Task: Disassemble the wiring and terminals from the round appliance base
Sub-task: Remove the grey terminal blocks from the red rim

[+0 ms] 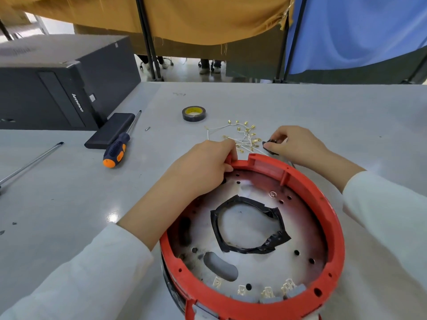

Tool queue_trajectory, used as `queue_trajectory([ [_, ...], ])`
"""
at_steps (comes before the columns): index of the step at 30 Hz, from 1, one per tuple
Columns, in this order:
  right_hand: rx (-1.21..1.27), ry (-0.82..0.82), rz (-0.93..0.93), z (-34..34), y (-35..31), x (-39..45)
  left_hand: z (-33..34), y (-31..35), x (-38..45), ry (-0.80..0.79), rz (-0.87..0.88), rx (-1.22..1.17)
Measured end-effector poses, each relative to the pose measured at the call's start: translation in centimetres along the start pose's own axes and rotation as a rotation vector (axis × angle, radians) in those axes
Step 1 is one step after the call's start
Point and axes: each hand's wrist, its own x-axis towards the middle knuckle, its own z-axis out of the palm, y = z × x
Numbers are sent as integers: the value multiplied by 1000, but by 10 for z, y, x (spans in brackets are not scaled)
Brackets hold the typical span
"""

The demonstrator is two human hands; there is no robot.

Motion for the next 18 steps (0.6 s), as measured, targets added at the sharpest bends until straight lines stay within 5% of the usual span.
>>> queue_trajectory([
  [4,-89,-12,11,12,-2,3,0,-1,1,1,8,-8],
  [11,118,49,-48,-21,-3,-17,-2,0,-1,-34,-16,-37],
  [18,31,-249,-82,-51,-33,-77,-8,2,-12,-29,-118,-31],
])
